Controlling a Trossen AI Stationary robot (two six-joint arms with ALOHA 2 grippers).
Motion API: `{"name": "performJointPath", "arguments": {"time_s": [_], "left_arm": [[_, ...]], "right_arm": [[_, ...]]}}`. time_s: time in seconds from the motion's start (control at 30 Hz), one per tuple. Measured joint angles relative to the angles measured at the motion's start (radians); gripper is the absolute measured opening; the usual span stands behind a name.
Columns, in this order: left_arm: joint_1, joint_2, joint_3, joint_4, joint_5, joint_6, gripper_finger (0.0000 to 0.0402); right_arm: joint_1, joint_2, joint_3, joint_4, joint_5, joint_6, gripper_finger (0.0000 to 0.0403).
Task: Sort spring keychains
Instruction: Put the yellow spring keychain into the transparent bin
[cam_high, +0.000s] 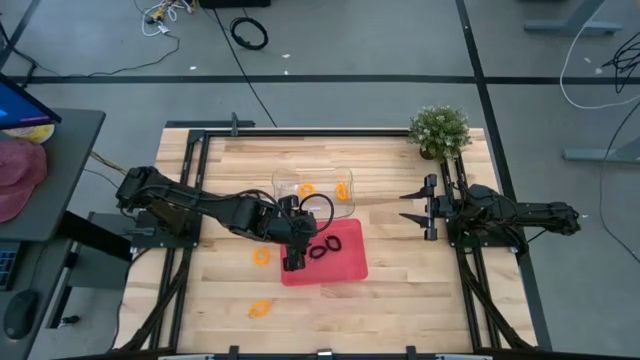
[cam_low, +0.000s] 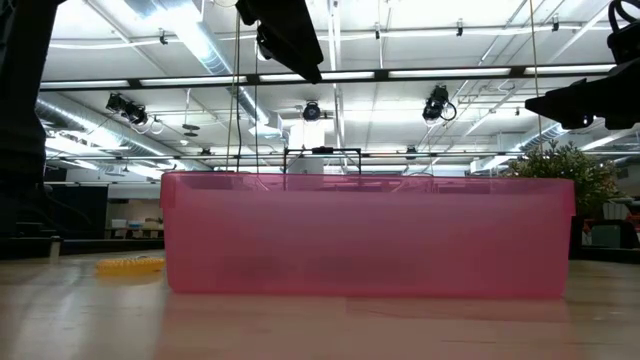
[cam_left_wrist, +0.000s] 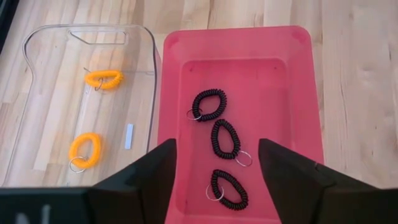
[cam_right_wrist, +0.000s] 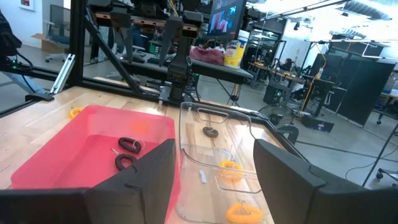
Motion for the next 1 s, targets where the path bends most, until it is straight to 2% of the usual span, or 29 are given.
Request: {"name": "performJointPath", "arguments": {"time_s": [0.73,1.0], "left_arm": [[-0.001,0.0,0.0,-0.032,0.01,-0.008,0.0225],[-0.007,-0.001,0.0,-0.119,0.026,-0.053,0.0224]], "right_arm": [[0.0,0.0,0.0,0.0,0.0,0.0,0.0222],[0.0,0.0,0.0,0.0,0.0,0.0,0.0222]]}}
